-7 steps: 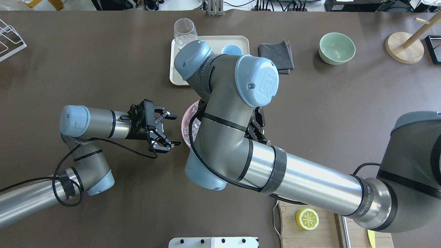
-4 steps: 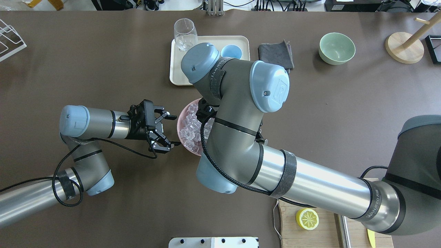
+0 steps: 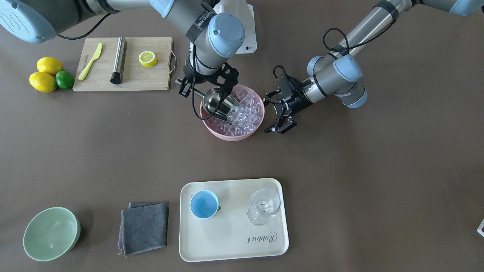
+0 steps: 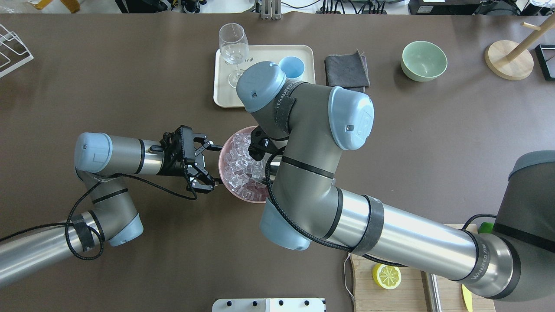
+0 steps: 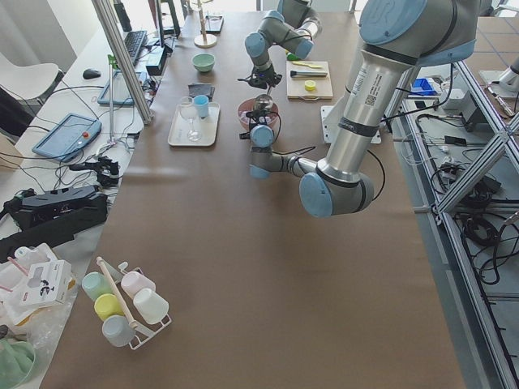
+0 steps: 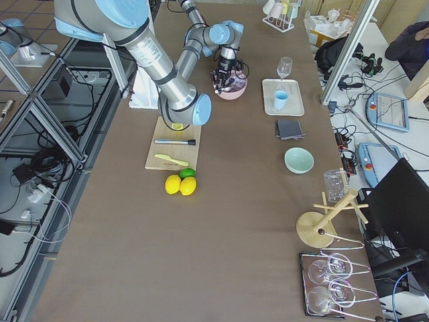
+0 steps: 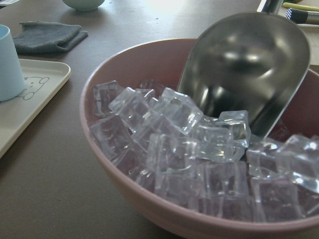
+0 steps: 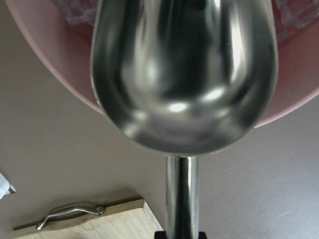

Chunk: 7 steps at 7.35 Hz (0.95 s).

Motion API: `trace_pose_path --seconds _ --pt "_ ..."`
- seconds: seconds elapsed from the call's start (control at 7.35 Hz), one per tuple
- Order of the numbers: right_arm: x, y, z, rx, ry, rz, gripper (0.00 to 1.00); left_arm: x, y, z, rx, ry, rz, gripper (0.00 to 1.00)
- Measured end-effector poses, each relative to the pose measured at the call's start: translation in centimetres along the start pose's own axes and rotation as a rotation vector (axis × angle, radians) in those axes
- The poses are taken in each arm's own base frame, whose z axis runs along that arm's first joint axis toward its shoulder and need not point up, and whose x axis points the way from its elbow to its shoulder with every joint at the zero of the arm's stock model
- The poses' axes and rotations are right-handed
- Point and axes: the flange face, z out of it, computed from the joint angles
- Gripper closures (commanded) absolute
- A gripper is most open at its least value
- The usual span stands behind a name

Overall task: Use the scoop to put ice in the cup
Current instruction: 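Drag the scoop through the ice cubes with the right gripper, scooping ice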

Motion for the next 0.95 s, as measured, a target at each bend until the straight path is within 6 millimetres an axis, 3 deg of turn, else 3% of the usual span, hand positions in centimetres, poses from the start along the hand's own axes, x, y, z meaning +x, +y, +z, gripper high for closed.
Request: trace_pose_path --seconds 0.41,0.68,0.95 --pt "-0.4 3.1 0.7 0.081 0.017 -0.079 1.00 0.0 0.2 -0.2 -0.001 0.001 0.000 0.02" --pt "-0.7 4.3 0.6 0.112 0.026 -0.122 1.00 -0.4 0.2 -0.5 -0.002 -0.001 0.001 0.02" --pt "-0.2 5.0 2.1 0.177 0.041 -0.153 1.00 -0.6 0.3 -0.7 -0.005 -0.003 0.000 0.02"
